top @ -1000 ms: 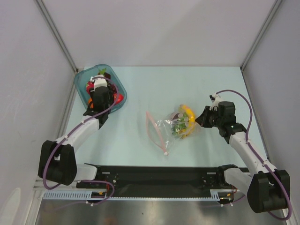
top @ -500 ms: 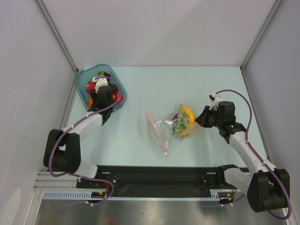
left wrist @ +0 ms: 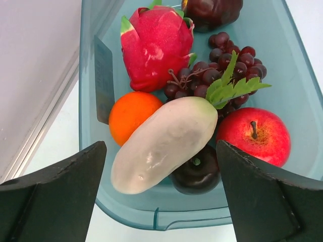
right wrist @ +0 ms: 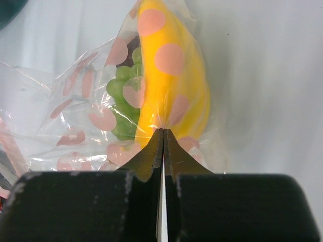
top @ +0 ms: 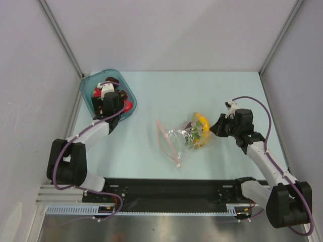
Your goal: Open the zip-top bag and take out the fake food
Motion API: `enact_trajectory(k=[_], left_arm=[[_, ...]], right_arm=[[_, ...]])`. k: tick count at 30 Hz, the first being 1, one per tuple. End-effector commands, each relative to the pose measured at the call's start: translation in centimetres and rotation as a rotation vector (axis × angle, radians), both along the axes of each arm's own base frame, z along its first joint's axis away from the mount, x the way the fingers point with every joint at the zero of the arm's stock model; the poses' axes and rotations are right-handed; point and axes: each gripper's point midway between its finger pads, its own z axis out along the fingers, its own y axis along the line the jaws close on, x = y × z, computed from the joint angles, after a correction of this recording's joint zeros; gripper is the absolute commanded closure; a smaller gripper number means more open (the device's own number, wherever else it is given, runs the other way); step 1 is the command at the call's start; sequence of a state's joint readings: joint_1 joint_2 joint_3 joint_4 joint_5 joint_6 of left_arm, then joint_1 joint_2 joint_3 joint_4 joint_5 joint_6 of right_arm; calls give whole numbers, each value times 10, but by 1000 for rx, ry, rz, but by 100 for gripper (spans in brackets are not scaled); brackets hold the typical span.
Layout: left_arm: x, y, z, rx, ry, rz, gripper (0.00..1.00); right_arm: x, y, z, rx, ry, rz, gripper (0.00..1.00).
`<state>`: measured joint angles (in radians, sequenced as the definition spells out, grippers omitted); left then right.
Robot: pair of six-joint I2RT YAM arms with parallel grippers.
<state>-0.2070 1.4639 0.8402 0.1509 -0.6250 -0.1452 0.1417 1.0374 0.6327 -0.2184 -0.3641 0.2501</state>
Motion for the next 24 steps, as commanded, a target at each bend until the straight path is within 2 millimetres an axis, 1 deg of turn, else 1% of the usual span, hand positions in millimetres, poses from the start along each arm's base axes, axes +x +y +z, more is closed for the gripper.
enact_trajectory(k=[1,2,4,5,6,7,8,9,11,12,14,15,16,17,18,20,21,22,23,24], left_arm=[[4,-2,36,-15,-92,-18,6],[2,-5,46,-22,-117,-28,7],[-2,-16,52,-27,-125,-64,8],[-5,-23,62,-32,-148,-93,9],[-9,-37,64,-32,-145,-133,9],[-12,-46,66,-37,-146,-162,9],[-15,-60,67,-43,-144,-222,10],[-22,-81,75,-51,-158,-292,11],[-33,-104,69,-49,-143,-385,11],[-45,-129,68,-70,-142,-496,12],[-58,-153,63,-96,-129,-601,14],[-71,-169,54,-119,-104,-680,16],[-77,-174,51,-132,-96,-704,17],[-88,-186,46,-144,-77,-762,26],[-97,-190,36,-153,-52,-798,29],[-113,-205,43,-196,-84,-885,34],[-127,-215,38,-226,-74,-960,43],[-135,-219,47,-248,-106,-993,46],[-144,-226,50,-270,-113,-1036,51],[-151,-230,49,-285,-109,-1065,53]], right_arm=[[11,1,18,5,-66,8,100],[10,1,17,5,-65,8,100],[11,0,18,4,-66,5,100],[10,1,17,5,-63,8,100],[11,1,17,5,-63,8,100],[11,1,18,5,-66,8,100],[10,1,18,5,-65,8,100],[10,0,17,5,-62,6,100],[11,1,19,8,-65,7,100],[11,1,19,8,-65,7,100],[11,1,20,9,-66,8,100],[11,1,19,7,-65,9,100],[11,1,19,9,-64,9,100],[11,1,20,9,-64,8,100],[11,1,21,11,-67,8,100],[10,1,20,12,-67,10,100],[10,1,20,11,-65,8,100],[11,1,22,12,-70,8,100],[11,1,21,12,-68,8,100],[11,1,21,14,-67,8,100]])
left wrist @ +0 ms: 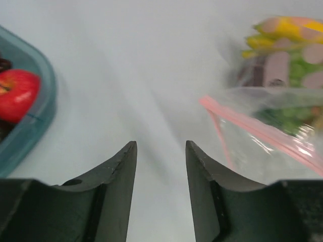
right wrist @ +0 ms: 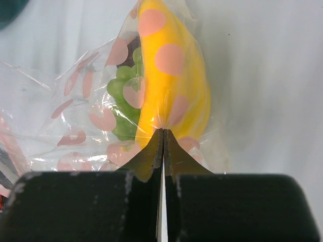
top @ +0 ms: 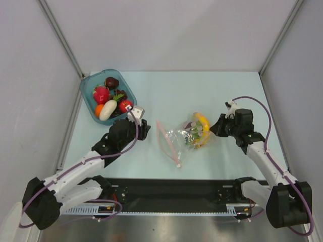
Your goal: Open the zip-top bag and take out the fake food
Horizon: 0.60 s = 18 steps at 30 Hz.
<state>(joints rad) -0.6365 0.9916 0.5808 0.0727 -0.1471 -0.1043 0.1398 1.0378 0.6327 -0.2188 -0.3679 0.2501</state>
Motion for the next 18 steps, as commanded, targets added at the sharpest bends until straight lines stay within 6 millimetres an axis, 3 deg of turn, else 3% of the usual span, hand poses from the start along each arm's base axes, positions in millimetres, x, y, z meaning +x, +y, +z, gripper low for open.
enact_trajectory(k=[1,5,8,12,18], left_arm=[[-33,-33,26,-126,-33,-210,54],[-55,-45,25,-167,5,-306,59],[-70,-58,13,-170,51,-395,63],[-74,-64,-12,-101,114,-401,66],[-82,-82,-16,-102,112,-455,66]], right_arm=[[11,2,21,13,-68,10,100],[10,2,23,18,-70,11,100],[10,2,23,18,-68,12,100],[8,2,25,18,-75,13,100],[7,3,25,21,-72,16,100]])
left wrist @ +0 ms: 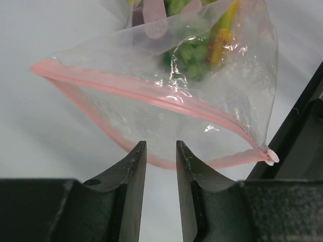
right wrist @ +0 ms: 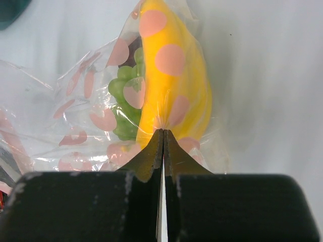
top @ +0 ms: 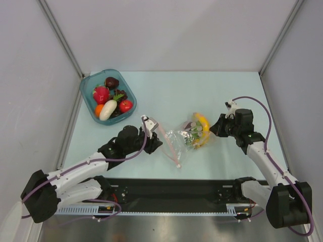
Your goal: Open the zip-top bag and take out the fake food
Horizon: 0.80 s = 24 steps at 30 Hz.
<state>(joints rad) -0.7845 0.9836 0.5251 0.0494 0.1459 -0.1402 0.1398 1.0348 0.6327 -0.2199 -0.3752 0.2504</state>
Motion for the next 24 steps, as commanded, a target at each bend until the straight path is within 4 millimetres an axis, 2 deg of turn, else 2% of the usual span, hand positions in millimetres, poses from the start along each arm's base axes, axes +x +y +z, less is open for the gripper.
enact_trajectory(k=[1,5,9,10,11,12,13,14,16,18,20,21,24], left_arm=[[-4,-17,9,-52,-18,-47,65],[0,-32,5,-84,-24,-64,65],[5,-44,-13,-93,-49,-54,60],[7,-52,-6,-130,-81,-60,58],[8,-55,-19,-115,-67,-61,57],[9,-59,-19,-121,-73,-66,56],[8,-67,-15,-142,-90,-77,52],[11,-73,-23,-131,-83,-81,50],[12,-85,-22,-142,-94,-100,44],[18,-97,-29,-136,-87,-108,41],[21,-110,-22,-164,-96,-122,36],[23,-114,-30,-151,-86,-123,36],[27,-127,-24,-172,-101,-136,32]], right_arm=[[9,2,23,16,-68,10,100],[9,2,19,15,-55,8,100],[9,-3,13,-4,-36,-18,100],[9,-5,11,-8,-31,-25,100],[9,-5,8,-12,-20,-28,100],[9,-6,6,-17,-17,-35,100],[10,-7,4,-22,-10,-40,100],[10,-8,1,-26,-2,-47,100],[11,-11,-6,-38,21,-63,100],[11,-10,-13,-36,38,-64,100],[12,-10,-17,-34,48,-64,100],[13,-9,-19,-33,53,-62,100],[13,-7,-24,-30,65,-57,100]])
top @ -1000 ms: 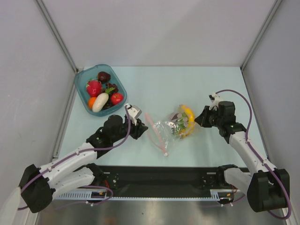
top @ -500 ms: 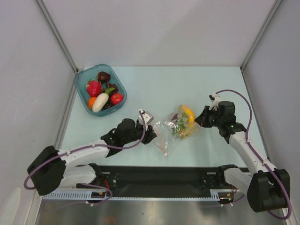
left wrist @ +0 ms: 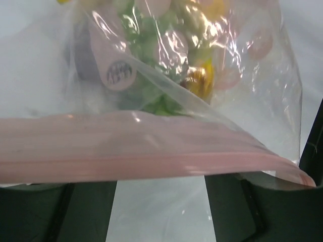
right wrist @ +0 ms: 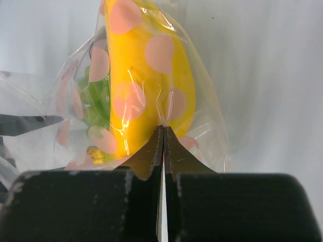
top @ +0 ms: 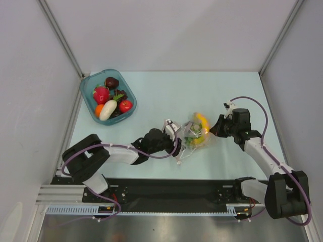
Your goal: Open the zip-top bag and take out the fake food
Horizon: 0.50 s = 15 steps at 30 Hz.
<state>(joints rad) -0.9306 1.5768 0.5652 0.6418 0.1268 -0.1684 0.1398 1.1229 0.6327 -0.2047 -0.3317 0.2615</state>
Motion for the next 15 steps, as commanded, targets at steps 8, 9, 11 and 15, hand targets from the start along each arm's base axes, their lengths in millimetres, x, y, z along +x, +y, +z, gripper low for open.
enact_trajectory(k=[8,9,11,15], left_arm=[[21,-48,42,-142,-93,-28,27],[20,-50,42,-147,-88,-40,26],[17,-53,43,-156,-85,-57,26],[12,-62,46,-181,-84,-87,26]], right_arm=[[7,5,-7,2,5,4,100],[6,5,-6,-1,3,8,100],[7,5,-7,1,2,7,100],[7,8,-9,8,10,14,100]])
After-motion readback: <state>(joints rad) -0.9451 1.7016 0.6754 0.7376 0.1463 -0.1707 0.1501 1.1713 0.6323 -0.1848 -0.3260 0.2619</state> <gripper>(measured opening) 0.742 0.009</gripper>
